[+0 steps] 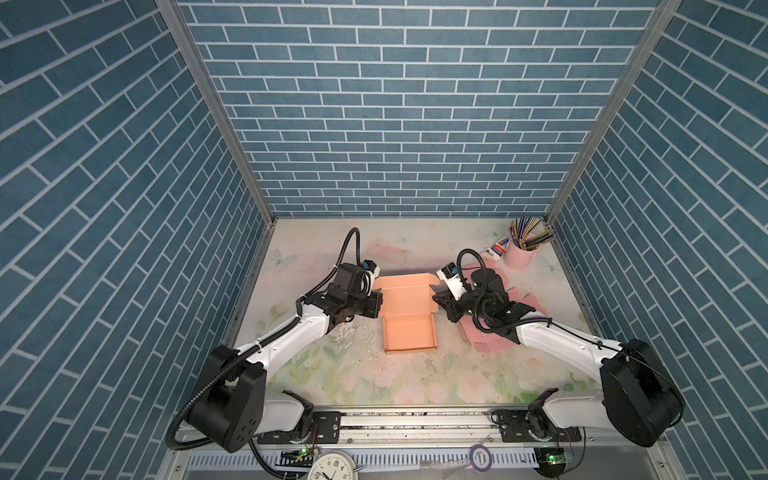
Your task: Fold the paper box
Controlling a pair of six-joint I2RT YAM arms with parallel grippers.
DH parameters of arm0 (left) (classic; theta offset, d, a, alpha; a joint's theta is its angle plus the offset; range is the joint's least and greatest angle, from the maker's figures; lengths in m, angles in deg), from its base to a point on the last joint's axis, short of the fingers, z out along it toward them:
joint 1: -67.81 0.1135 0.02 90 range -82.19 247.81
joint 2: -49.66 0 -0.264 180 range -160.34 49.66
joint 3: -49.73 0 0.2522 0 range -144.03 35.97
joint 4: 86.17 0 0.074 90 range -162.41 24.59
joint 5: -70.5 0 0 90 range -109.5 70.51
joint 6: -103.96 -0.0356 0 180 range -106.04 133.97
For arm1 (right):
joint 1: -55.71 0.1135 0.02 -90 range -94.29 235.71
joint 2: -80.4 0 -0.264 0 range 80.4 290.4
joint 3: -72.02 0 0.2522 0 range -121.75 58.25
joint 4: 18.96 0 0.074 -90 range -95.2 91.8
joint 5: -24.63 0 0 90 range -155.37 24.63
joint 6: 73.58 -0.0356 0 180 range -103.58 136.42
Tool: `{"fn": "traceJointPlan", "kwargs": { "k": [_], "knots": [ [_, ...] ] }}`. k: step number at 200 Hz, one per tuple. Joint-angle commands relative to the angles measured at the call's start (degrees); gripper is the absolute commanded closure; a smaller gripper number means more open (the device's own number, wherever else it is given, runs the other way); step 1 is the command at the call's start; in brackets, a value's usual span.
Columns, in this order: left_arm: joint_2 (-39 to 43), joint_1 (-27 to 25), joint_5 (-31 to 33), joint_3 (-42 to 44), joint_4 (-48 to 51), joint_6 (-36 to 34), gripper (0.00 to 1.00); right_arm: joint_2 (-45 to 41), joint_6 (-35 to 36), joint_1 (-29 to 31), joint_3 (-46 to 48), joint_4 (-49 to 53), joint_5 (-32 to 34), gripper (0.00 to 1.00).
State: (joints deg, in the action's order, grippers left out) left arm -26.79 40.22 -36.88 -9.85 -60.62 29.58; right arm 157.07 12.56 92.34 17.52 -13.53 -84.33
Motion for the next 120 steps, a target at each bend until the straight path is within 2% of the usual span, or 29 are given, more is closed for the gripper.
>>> {"fn": "traceJointPlan", "kwargs": {
  "k": [1,91,120],
  "knots": [
    [0.9,-1.0,1.6,-1.9,0.6,-0.7,0.96,0.8,-0.5,0.6,-2.2,1.4,1.3,0.87],
    [-0.7,-2.2,5.0,-3.8,-5.2,0.8,0.98,4.3,-3.9,2.2,-6.7,4.1,6.5,0.85],
    [-2.4,-2.7,8.7,-3.8,-9.0,0.7,0.98,5.6,-4.9,2.3,-8.0,4.0,7.0,0.85]
  ]
}}
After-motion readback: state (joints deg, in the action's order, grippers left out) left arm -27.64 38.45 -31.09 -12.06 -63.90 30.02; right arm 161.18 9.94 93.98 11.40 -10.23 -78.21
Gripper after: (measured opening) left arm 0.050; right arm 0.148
